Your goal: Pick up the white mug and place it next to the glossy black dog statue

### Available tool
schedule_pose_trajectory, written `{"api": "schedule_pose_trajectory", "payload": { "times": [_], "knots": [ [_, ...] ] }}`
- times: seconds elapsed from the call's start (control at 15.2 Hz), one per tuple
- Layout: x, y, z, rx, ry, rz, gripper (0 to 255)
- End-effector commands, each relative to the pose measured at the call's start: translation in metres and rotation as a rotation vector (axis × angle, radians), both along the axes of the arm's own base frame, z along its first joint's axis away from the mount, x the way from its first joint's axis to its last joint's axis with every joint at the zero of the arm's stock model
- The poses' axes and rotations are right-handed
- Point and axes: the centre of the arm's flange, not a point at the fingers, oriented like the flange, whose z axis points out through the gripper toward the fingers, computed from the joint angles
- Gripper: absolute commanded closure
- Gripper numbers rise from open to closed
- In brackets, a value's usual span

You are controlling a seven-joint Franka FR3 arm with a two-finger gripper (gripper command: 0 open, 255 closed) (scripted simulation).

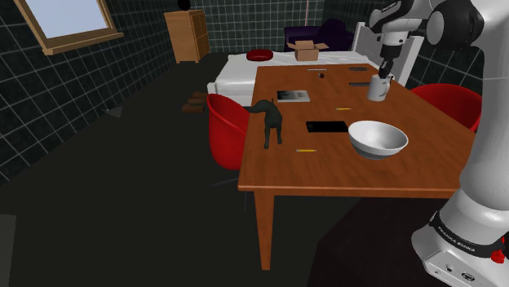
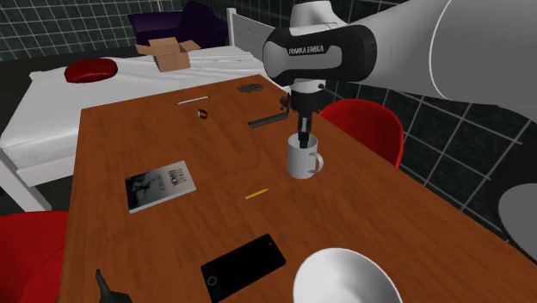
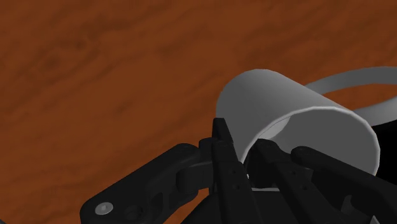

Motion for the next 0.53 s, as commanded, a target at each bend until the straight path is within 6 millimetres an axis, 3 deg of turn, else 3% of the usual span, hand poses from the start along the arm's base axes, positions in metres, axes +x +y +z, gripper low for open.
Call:
{"api": "schedule_pose_trajectory", "payload": {
  "times": [0.0,0.46],
  "knots": [
    [-0.001,0.001,0.010,0.000,0.000,0.000,255],
    [-0.001,0.001,0.047,0.000,0.000,0.000,255]
  ]
}}
